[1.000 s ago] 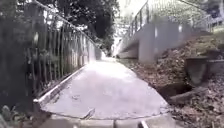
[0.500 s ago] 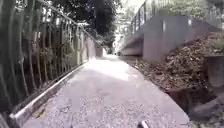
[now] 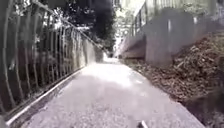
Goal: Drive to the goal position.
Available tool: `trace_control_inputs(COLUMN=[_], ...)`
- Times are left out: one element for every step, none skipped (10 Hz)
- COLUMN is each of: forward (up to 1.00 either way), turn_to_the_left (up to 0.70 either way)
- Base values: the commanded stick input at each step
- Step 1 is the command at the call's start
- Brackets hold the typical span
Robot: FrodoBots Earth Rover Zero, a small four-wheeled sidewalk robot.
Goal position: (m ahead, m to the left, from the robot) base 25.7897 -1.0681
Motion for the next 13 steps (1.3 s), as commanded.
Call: trace_control_inputs(forward=[0.85,0.85,0.85,0.85,0.85,0.85,0.85,0.85,0.85,0.85,0.85,0.85,0.85], turn_to_the_left=[0.0,0.0,0.0,0.0,0.0,0.0,0.0,0.0,0.0,0.0,0.0,0.0,0.0])
